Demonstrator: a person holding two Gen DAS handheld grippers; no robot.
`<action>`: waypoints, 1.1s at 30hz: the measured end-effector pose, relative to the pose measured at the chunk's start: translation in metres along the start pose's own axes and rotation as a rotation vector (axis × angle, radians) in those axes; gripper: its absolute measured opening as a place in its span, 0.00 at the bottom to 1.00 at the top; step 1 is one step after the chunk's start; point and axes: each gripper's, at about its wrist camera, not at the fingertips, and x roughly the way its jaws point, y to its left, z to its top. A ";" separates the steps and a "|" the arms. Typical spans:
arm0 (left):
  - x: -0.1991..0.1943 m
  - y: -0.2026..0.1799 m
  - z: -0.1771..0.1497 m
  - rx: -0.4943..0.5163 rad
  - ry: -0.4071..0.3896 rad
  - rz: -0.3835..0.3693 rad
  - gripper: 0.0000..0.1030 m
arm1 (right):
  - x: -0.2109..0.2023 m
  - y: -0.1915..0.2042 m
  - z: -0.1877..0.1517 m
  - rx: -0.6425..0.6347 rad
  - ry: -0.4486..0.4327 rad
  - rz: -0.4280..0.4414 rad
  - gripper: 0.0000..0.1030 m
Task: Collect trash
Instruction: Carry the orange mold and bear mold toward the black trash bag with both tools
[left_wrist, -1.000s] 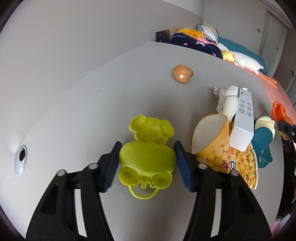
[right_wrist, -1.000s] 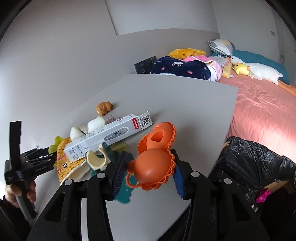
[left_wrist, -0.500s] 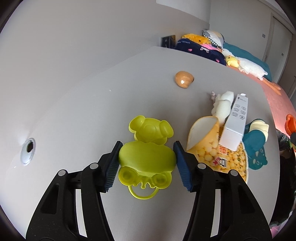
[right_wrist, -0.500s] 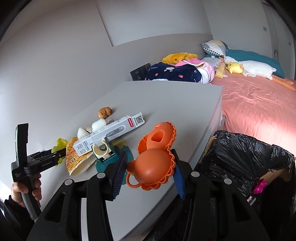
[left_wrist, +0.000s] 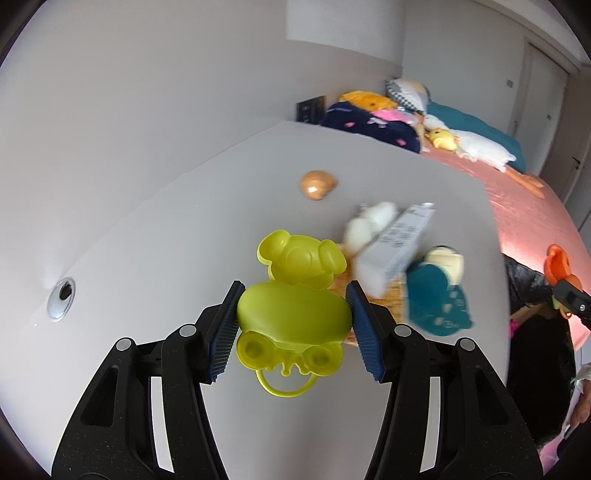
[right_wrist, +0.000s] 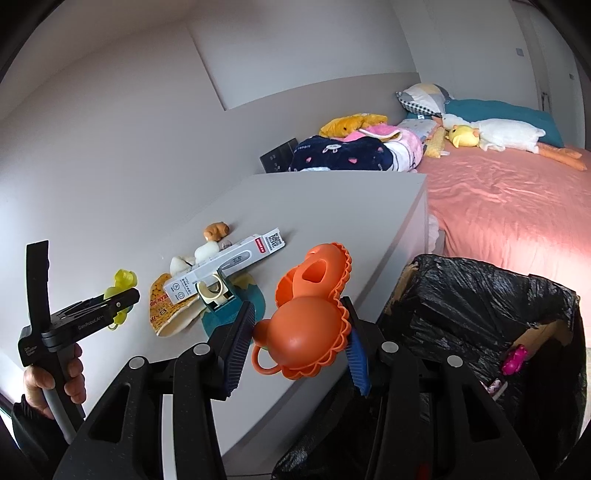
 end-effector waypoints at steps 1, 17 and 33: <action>-0.001 -0.006 0.001 0.012 -0.004 -0.007 0.54 | -0.003 -0.002 -0.001 0.002 -0.004 -0.003 0.47; -0.003 -0.088 0.004 0.122 -0.001 -0.150 0.54 | -0.052 -0.032 -0.007 0.028 -0.053 -0.067 0.47; -0.009 -0.160 0.004 0.227 0.004 -0.260 0.54 | -0.092 -0.066 -0.014 0.085 -0.097 -0.132 0.47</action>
